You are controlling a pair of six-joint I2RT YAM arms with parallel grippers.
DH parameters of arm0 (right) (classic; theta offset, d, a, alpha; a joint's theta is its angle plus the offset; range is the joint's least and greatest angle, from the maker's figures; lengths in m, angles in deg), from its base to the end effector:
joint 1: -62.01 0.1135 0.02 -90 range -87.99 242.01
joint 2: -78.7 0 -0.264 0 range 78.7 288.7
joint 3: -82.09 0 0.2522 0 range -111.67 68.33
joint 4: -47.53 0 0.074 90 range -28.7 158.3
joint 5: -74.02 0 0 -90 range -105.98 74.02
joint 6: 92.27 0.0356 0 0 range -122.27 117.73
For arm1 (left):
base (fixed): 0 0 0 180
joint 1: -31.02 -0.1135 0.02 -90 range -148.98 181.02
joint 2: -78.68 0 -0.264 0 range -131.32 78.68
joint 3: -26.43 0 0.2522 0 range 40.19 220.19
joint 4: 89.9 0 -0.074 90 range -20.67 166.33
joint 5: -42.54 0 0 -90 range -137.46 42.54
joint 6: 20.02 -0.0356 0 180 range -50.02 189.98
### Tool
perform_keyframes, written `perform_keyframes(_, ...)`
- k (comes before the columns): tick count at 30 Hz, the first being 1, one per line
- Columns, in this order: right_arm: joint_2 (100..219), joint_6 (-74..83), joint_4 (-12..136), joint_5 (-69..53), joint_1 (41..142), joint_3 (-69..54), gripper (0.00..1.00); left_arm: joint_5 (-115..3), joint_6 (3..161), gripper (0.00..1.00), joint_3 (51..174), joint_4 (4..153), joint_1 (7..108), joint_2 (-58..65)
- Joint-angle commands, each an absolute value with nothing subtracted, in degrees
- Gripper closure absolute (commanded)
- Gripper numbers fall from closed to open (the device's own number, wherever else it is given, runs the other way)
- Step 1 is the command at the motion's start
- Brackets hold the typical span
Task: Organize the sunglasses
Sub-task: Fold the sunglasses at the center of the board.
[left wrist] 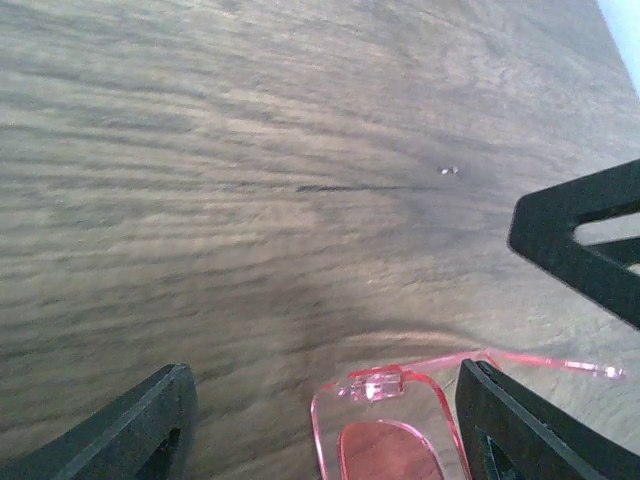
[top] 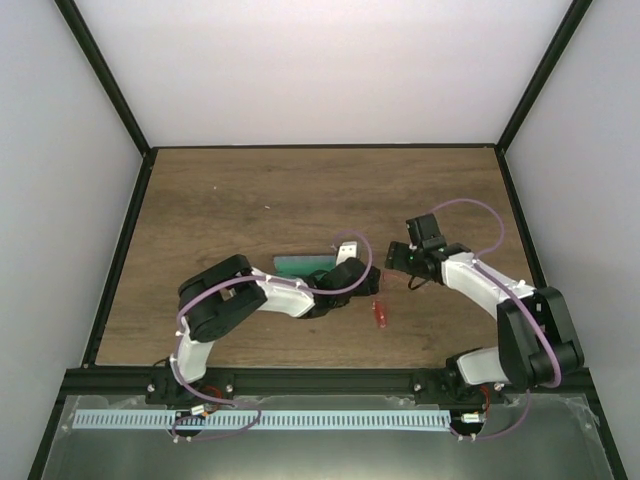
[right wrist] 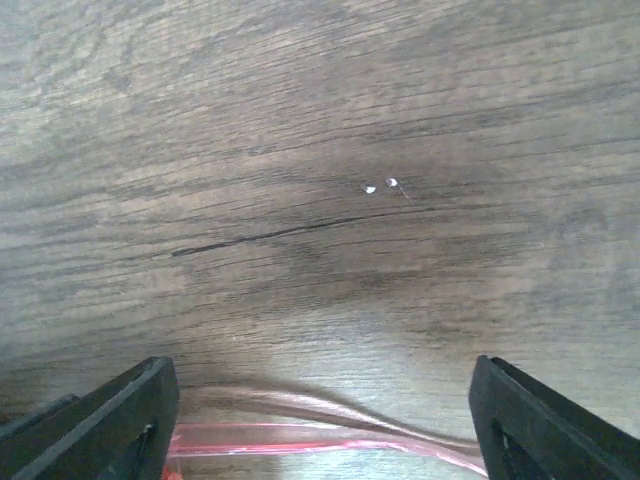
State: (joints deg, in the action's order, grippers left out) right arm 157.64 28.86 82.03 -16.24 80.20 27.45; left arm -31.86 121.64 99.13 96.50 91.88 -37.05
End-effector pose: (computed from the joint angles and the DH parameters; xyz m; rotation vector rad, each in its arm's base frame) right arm 0.2432 0.0798 0.1751 0.2979 2.6118 0.3008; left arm 0.2060 -0.3498 0.1146 0.0266 2.3005 -0.7847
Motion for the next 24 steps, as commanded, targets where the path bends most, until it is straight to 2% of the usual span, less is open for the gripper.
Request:
perform_keyframes(1,154.7,26.3,84.1,-16.6,80.1,27.1,0.08,-32.8,119.7,0.26,94.8,95.7,92.3,-32.3)
perform_keyframes(3,153.6,25.1,83.0,-15.8,80.1,28.5,0.01,-34.7,118.5,0.25,94.4,96.4,92.6,-30.8)
perform_keyframes(9,151.6,24.9,81.7,-13.3,80.2,30.2,0.00,-35.2,115.7,0.20,98.8,92.4,92.7,-30.4)
perform_keyframes(11,150.3,24.8,81.7,-13.3,80.1,30.7,0.00,-35.0,114.9,0.14,100.6,91.1,92.6,-30.7)
perform_keyframes(13,148.6,24.5,81.6,-13.5,80.1,31.5,0.00,-34.3,114.0,0.03,102.8,89.3,92.6,-30.9)
perform_keyframes(14,147.7,24.7,81.4,-13.9,80.1,32.3,0.00,-33.7,113.6,0.00,103.6,88.3,92.6,-30.8)
perform_keyframes(20,141.2,27.2,80.7,-15.6,79.2,34.3,0.00,-30.3,113.3,0.00,102.5,87.1,92.7,-26.0)
perform_keyframes(24,137.6,28.1,81.0,-15.7,78.7,33.8,0.00,-29.5,111.5,0.00,105.9,83.2,92.7,-25.5)
